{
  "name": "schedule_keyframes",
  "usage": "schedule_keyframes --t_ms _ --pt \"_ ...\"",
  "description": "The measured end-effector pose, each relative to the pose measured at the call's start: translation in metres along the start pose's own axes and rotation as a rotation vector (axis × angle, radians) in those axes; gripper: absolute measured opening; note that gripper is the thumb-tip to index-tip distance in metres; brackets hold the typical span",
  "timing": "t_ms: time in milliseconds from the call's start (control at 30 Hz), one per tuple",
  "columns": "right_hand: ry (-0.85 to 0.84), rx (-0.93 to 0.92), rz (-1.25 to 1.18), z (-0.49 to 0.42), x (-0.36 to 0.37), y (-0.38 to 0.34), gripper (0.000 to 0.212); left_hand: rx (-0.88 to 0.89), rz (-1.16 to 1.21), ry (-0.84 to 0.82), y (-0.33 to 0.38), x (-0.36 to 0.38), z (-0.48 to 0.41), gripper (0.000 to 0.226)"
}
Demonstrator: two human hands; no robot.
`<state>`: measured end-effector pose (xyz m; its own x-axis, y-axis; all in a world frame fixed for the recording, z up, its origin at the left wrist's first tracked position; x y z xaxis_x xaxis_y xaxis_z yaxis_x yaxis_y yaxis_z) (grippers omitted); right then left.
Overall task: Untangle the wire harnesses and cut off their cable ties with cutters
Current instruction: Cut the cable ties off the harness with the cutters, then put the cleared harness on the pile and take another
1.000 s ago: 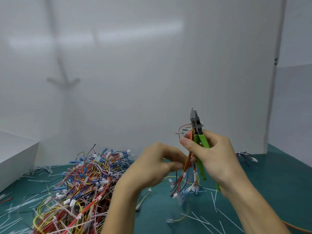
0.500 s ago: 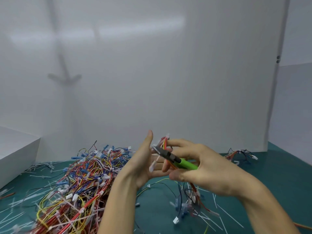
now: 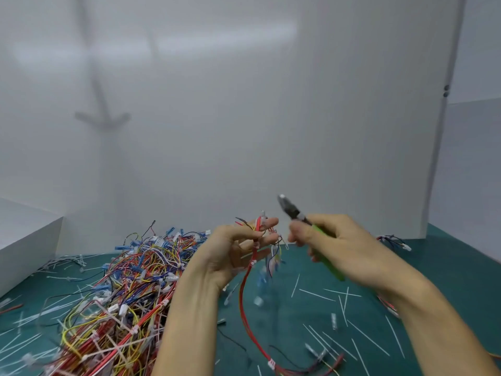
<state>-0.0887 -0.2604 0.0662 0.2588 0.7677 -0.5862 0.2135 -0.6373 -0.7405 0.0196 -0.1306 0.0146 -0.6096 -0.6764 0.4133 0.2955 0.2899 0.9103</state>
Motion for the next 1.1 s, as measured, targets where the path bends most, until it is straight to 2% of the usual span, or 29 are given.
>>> schedule_keyframes --t_ms 67,133,233,300,367,500,633,800,867,900,967,1000,1100 --pt "0.162 0.121 -0.013 -0.005 -0.011 0.022 0.065 0.058 -0.045 -0.008 0.008 0.001 0.004 0.036" --pt "0.200 0.293 0.180 -0.008 -0.013 0.053 0.058 0.140 -0.091 -0.017 0.018 0.000 0.007 0.045" --pt "0.068 0.534 0.534 -0.010 0.003 0.112 0.051 0.231 -0.158 -0.058 0.029 -0.001 0.013 0.059" --pt "-0.014 0.692 0.581 -0.003 0.018 0.149 0.054 0.267 -0.196 -0.095 0.035 0.001 0.018 0.061" --pt "-0.077 0.775 0.623 0.006 0.033 0.174 0.057 0.292 -0.228 -0.131 0.039 0.003 0.022 0.064" --pt "-0.100 0.747 0.835 0.010 0.044 0.192 0.054 0.343 -0.261 -0.193 0.048 0.007 0.029 0.072" --pt "-0.110 0.720 0.923 0.009 0.048 0.194 0.051 0.388 -0.277 -0.227 0.054 0.011 0.035 0.076" --pt "-0.130 0.678 0.882 0.004 0.047 0.179 0.052 0.411 -0.306 -0.251 0.055 0.016 0.037 0.079" --pt "-0.010 0.510 0.755 -0.009 0.037 0.146 0.045 0.425 -0.310 -0.279 0.055 0.021 0.038 0.079" --pt "0.083 0.403 0.595 -0.015 0.030 0.124 0.039 0.432 -0.304 -0.303 0.055 0.024 0.040 0.078" --pt "0.243 0.224 0.093 -0.021 0.016 0.080 0.026 0.453 -0.318 -0.352 0.055 0.033 0.044 0.077" --pt "0.275 0.155 -0.179 -0.021 0.012 0.061 0.027 0.465 -0.346 -0.372 0.055 0.037 0.046 0.076" --pt "0.201 0.000 -0.732 -0.013 0.004 0.013 0.059 0.479 -0.491 -0.415 0.052 0.051 0.052 0.074"
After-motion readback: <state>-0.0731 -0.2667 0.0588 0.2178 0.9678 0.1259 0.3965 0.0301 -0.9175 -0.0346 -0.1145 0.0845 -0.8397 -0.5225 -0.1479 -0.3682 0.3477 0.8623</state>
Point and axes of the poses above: each hand's wrist, its own z-axis away from the middle knuckle, its own x-axis out of the palm, y = z × x, the point moved 7 cm from there along -z, towards the middle knuckle, and after that the axes turned 4 degrees about -y, right-handed, at the moved point
